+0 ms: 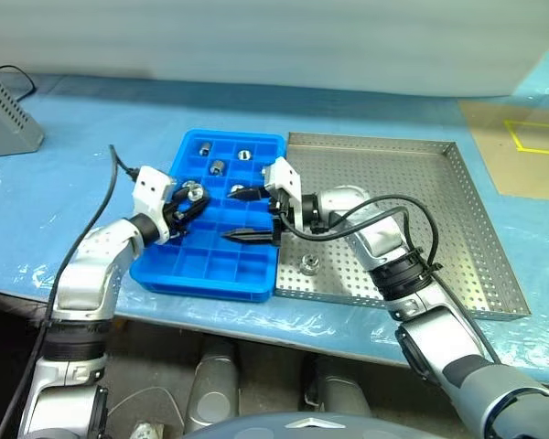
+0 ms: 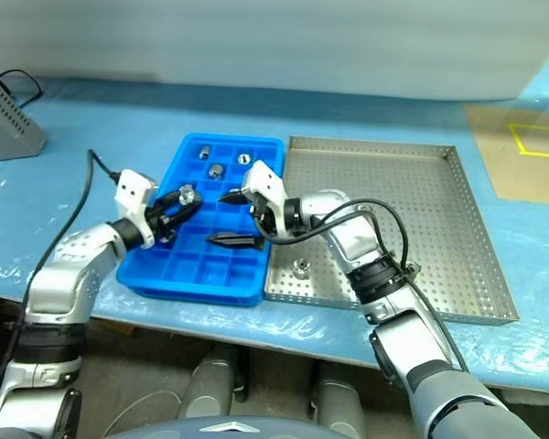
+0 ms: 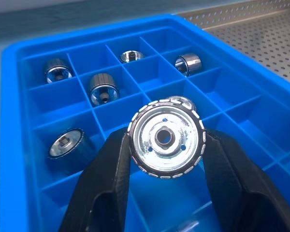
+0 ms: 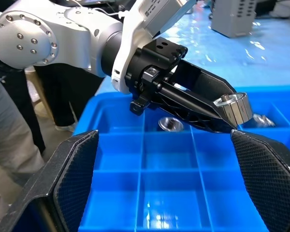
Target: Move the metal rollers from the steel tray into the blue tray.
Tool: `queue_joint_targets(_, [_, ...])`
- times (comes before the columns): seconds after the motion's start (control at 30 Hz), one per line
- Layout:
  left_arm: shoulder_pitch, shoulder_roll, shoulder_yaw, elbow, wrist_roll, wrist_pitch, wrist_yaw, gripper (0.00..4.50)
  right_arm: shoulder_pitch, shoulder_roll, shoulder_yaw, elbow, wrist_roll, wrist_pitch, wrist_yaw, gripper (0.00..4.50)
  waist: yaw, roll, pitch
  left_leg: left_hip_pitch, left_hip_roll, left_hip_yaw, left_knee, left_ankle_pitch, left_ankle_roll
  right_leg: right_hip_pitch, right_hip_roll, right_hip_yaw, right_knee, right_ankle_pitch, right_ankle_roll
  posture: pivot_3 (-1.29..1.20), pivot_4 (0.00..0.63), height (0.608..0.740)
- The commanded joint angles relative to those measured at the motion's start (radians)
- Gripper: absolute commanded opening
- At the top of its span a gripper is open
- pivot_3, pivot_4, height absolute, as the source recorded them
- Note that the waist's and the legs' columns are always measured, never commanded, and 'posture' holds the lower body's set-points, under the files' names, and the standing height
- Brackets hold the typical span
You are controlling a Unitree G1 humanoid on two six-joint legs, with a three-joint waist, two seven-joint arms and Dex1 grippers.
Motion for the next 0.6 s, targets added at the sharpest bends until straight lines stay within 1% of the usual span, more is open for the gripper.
queue_joint_targets(0.03, [-0.007, 0.008, -0.018, 0.003, 0.009, -0.025, -0.015, 1.84, 0.014, -0.017, -0.038, -0.07, 0.005, 0.002, -0.026, 4.5, -0.007, 0.0, 0.0, 0.0, 0.0, 0.0, 0.0, 0.0, 0.0, 0.0, 0.0, 0.0, 0.0, 0.0, 0.0, 0.14, 0.15, 0.74])
queue_joint_targets(0.13, [0.001, 0.011, -0.031, 0.015, 0.015, -0.025, -0.021, 1.84, 0.031, -0.027, -0.048, -0.085, 0.001, 0.0, -0.056, 4.5, -0.02, 0.0, 0.0, 0.0, 0.0, 0.0, 0.0, 0.0, 0.0, 0.0, 0.0, 0.0, 0.0, 0.0, 0.0, 0.13, 0.15, 0.74])
queue_joint_targets(0.23, [-0.012, 0.009, -0.025, 0.07, 0.025, -0.035, -0.011, 1.84, 0.033, -0.027, -0.064, -0.086, 0.0, -0.001, -0.084, 4.5, -0.028, 0.0, 0.0, 0.0, 0.0, 0.0, 0.0, 0.0, 0.0, 0.0, 0.0, 0.0, 0.001, 0.0, 0.0, 0.12, 0.15, 0.74])
queue_joint_targets(0.3, [-0.027, 0.01, -0.027, 0.11, 0.045, -0.059, 0.002, 2.55, 0.028, -0.031, -0.066, -0.078, -0.007, -0.009, -0.093, 4.5, -0.029, 0.0, 0.0, 0.001, 0.0, 0.0, 0.0, 0.001, -0.001, 0.0, 0.0, 0.0, 0.001, 0.0, 0.0, 0.12, 0.15, 0.74])
queue_joint_targets(0.33, [-0.033, 0.011, -0.031, 0.121, 0.054, -0.067, 0.006, 2.76, 0.026, -0.031, -0.067, -0.074, -0.011, -0.014, -0.098, 4.5, -0.029, 0.0, 0.0, 0.001, 0.001, 0.0, 0.0, 0.001, -0.001, 0.0, 0.001, 0.0, 0.001, 0.0, 0.0, 0.11, 0.15, 0.74])
queue_joint_targets(0.37, [-0.037, 0.012, -0.035, 0.122, 0.054, -0.065, 0.002, 3.09, 0.023, -0.03, -0.071, -0.068, -0.018, -0.02, -0.109, 4.5, -0.029, 0.0, 0.0, 0.001, 0.001, 0.0, 0.0, 0.001, -0.001, 0.0, 0.001, 0.0, 0.001, 0.0, 0.0, 0.11, 0.15, 0.74])
queue_joint_targets(0.43, [-0.049, 0.005, -0.025, 0.106, 0.021, -0.044, -0.017, 3.75, 0.02, -0.03, -0.078, -0.062, -0.023, -0.026, -0.121, 4.5, -0.029, 0.0, 0.0, 0.001, 0.0, 0.0, 0.0, 0.001, -0.001, 0.0, 0.001, 0.0, 0.001, 0.0, 0.0, 0.11, 0.15, 0.74])
queue_joint_targets(0.5, [-0.061, 0.003, -0.019, 0.096, 0.004, -0.031, -0.024, 3.75, 0.02, -0.034, -0.081, -0.061, -0.027, -0.027, -0.128, 4.5, -0.028, 0.0, 0.0, 0.0, 0.0, 0.0, 0.0, 0.001, -0.001, 0.0, 0.001, 0.0, 0.001, 0.0, 0.0, 0.1, 0.15, 0.74])
queue_joint_targets(0.6, [-0.08, 0.014, -0.047, 0.098, 0.017, -0.046, -0.047, 3.75, 0.02, -0.043, -0.091, -0.062, -0.031, -0.023, -0.13, 4.5, -0.028, 0.0, 0.0, 0.0, 0.0, 0.0, 0.0, 0.001, -0.001, 0.0, 0.001, 0.0, 0.001, 0.0, 0.0, 0.07, 0.15, 0.74])
